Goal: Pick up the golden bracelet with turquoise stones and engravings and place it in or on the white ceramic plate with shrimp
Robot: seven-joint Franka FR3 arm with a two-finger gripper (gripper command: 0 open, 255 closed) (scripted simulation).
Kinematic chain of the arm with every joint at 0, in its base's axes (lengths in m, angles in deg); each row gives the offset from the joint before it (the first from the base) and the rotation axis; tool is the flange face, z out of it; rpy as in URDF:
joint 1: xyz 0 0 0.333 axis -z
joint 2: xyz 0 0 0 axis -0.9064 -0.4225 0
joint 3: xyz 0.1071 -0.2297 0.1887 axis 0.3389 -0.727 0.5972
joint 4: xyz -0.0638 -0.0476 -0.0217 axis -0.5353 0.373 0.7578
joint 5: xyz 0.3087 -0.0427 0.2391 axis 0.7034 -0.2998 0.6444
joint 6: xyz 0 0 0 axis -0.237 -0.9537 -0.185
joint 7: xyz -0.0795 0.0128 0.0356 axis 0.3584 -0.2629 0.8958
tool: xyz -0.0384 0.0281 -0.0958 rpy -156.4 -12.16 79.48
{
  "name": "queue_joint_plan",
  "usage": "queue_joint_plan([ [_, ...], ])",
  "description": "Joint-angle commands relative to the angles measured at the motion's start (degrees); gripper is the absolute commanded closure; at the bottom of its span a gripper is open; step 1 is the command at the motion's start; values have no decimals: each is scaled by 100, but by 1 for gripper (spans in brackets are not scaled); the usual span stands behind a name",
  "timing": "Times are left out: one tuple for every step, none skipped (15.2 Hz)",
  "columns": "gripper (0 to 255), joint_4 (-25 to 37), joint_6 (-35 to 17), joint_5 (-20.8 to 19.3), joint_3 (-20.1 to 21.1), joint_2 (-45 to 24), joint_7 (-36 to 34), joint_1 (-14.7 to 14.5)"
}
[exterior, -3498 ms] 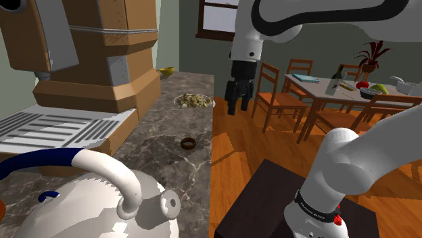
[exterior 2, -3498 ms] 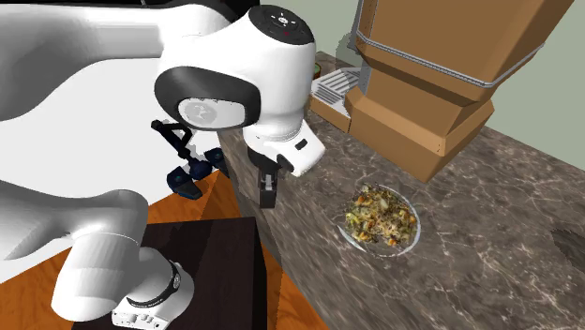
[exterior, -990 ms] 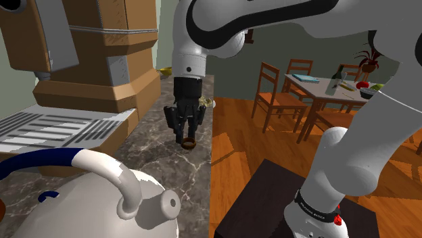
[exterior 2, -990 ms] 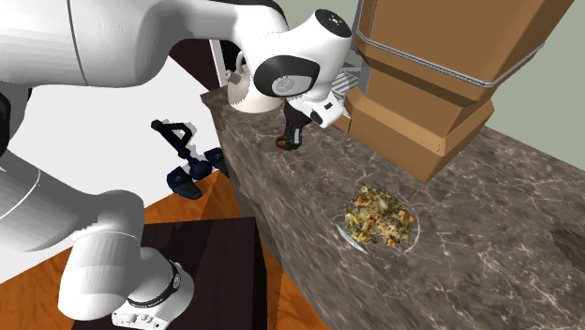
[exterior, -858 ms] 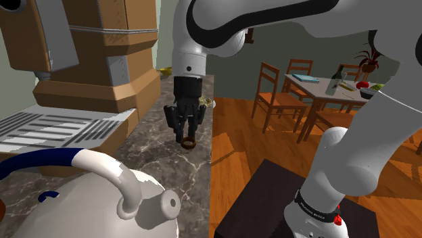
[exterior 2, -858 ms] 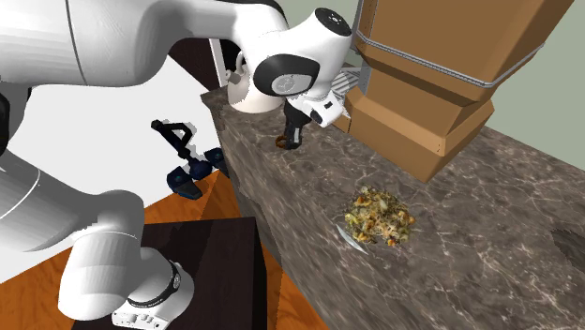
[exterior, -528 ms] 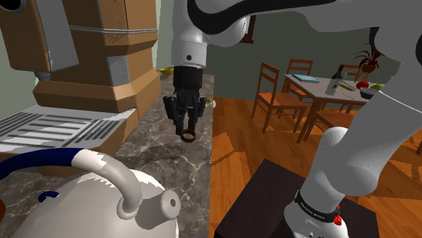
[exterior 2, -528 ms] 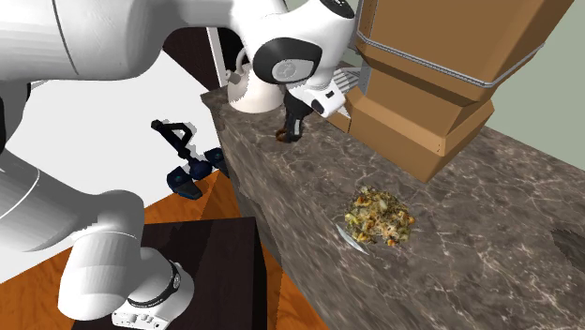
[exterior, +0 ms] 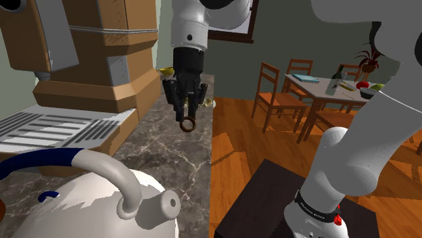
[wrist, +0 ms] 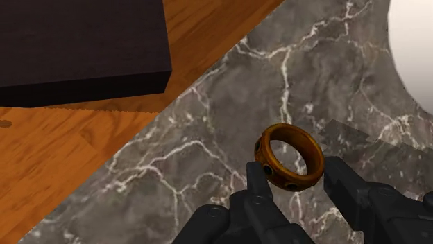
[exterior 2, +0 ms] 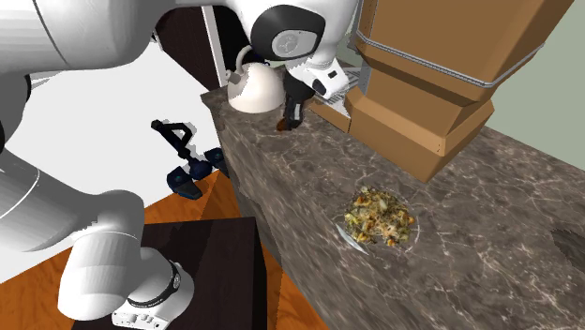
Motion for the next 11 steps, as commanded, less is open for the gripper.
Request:
queue_joint_plan([
  [255,151,143,-8,-10,-5,-43,3],
  [255,235,215,-12,-15,-14,-65,5],
  [255,320,287,-15,-20,-23,-88,7],
  [255,406,360,-19,-25,-34,-111,9],
  [255,494,432,-23,-29,-46,-134,10],
  [255,583,505,-26,-34,-60,-158,12],
  [255,638,549,-28,-36,-68,-172,13],
  [255,711,600,-73,-115,-134,-57,67],
  [255,791,651,-117,-192,-206,57,122],
  [255,877,703,-161,-267,-283,170,176],
  [255,971,755,-205,-340,-365,281,230],
])
